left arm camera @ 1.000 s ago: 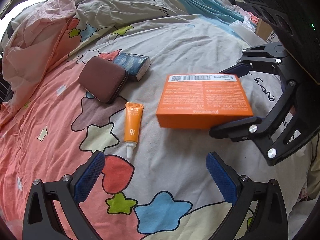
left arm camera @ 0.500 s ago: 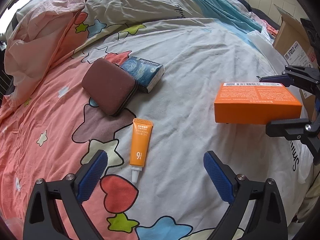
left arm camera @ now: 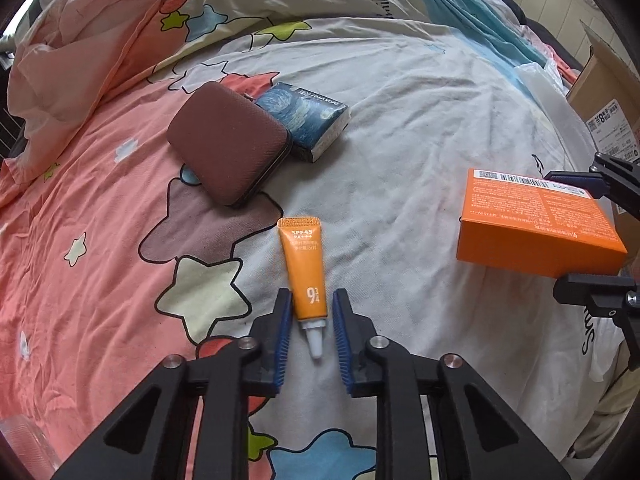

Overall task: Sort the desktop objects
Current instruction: 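Lift the orange box with the right tool while the left tool grasps the orange tube, then carry the orange box and orange tube over the cardboard box with both tools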

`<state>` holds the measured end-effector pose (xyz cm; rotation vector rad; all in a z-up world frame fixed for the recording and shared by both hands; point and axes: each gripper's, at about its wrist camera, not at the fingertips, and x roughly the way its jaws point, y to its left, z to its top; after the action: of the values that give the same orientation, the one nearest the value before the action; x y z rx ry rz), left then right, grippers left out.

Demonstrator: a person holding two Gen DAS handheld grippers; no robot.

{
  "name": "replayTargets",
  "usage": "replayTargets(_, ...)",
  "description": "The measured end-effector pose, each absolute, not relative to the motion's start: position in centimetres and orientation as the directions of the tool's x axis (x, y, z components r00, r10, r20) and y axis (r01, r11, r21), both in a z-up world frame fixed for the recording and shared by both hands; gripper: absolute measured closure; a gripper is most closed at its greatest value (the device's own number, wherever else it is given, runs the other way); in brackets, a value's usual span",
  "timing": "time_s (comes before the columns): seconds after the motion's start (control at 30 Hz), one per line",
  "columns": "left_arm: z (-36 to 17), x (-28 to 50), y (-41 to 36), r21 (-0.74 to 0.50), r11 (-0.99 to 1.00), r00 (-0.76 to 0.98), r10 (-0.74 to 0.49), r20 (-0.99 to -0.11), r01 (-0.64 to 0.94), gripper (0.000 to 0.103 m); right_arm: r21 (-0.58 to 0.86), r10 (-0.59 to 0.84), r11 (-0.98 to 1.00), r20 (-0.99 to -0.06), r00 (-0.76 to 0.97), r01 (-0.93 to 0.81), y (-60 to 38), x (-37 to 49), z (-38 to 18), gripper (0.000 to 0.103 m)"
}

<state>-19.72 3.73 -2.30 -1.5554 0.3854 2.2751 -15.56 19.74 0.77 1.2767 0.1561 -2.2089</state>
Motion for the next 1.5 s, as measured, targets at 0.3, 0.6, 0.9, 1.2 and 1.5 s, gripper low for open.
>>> replayTargets(0.3, -1.5, -18.8, 4.1, 0.050, -0.893, -0.352, 0.124, -0.928, -0.448, 0.087, 0.175, -0.425, -0.820, -0.824, -0.374, 0.545, 19.4, -15.2, 0.8, 0.025)
replayTargets(0.6, 1.0, -16.9, 4.5, 0.076, -0.884, -0.394, 0.127, -0.910, -0.461, 0.087, 0.176, -0.430, -0.820, -0.817, -0.384, 0.545, 19.3, -14.0, 1.8, 0.025)
replayTargets(0.9, 3.6, -14.1, 5.4, 0.104, -0.868, -0.430, 0.133, -0.893, -0.485, 0.087, 0.176, -0.434, -0.824, -0.808, -0.399, 0.539, 19.5, -12.6, 3.0, 0.026)
replayTargets(1.2, 5.5, -11.4, 6.8, 0.124, -0.850, -0.450, 0.142, -0.882, -0.512, 0.087, 0.178, -0.444, -0.828, -0.786, -0.430, 0.531, 20.2, -10.4, 5.4, 0.026)
replayTargets(1.5, 7.8, -8.9, 7.9, 0.153, -0.833, -0.483, 0.150, -0.863, -0.532, 0.087, 0.162, -0.455, -0.829, -0.752, -0.477, 0.535, 20.7, -8.0, 8.7, 0.026)
